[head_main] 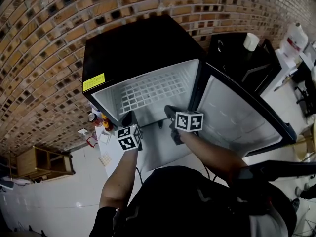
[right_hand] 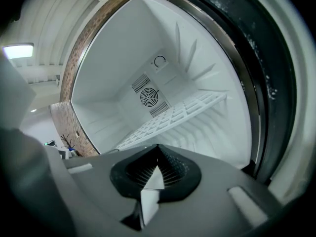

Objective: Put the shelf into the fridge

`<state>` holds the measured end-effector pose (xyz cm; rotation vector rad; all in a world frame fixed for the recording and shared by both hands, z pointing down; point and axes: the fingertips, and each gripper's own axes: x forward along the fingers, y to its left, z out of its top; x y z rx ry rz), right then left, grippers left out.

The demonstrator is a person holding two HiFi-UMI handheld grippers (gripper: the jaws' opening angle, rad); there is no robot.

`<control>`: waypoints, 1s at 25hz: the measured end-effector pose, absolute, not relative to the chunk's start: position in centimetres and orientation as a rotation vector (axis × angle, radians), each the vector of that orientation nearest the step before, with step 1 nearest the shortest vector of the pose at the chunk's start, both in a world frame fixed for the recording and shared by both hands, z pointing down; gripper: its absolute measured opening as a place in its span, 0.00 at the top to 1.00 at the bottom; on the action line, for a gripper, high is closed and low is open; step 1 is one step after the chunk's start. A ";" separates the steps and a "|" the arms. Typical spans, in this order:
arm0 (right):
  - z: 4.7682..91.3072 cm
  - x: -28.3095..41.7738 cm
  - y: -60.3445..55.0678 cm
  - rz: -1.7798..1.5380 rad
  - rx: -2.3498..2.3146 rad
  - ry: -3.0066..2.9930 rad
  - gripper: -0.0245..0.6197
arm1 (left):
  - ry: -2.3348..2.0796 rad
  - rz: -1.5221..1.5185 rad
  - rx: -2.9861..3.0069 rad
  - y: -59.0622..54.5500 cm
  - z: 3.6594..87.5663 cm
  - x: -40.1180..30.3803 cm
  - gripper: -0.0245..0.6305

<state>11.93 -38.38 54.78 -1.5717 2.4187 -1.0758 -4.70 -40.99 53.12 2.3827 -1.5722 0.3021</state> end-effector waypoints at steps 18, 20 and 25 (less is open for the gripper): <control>49.8 9.1 -32.8 -1.096 -1.228 2.527 0.95 | -1.625 0.062 2.315 -32.3 49.1 -5.1 0.96; 49.2 8.9 -32.3 -1.054 -1.217 2.583 0.95 | -1.622 0.072 2.381 -31.1 48.0 -4.6 0.96; 45.5 8.6 -30.6 -0.962 -1.099 2.609 0.95 | -1.655 0.064 2.488 -28.5 44.8 -4.9 0.96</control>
